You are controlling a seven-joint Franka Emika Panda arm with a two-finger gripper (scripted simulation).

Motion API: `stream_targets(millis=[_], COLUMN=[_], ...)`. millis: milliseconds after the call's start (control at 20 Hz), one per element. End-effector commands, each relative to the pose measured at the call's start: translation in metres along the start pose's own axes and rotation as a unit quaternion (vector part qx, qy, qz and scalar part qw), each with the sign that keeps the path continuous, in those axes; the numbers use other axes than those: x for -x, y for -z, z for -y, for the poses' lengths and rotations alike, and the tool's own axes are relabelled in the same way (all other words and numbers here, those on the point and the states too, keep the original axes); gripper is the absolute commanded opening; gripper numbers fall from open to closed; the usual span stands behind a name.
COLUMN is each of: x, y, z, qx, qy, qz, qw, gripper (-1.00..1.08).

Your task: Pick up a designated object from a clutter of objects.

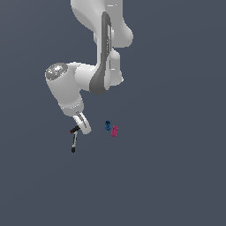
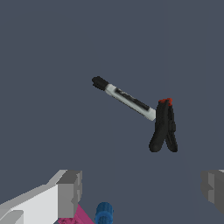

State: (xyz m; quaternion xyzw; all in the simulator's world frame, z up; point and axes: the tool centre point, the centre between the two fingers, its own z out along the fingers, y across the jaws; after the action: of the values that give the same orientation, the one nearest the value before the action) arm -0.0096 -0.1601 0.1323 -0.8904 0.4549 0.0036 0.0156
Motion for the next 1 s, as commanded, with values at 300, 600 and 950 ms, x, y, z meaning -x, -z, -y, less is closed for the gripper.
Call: stream_targets(millis=[300, 600, 950], x=[-0.021, -0.026, -0.026], y=[-0.046, -0.058, -0.063], z=[-0.047, -0.061, -0.062], qx=[0.007, 0.010, 0.011], qy=[-0.125, -0.161, -0.160], qz=[-0.009, -0.012, -0.012], qw=[0.9920, 0.9869, 0.9870], gripper=[1.00, 1.00, 1.00])
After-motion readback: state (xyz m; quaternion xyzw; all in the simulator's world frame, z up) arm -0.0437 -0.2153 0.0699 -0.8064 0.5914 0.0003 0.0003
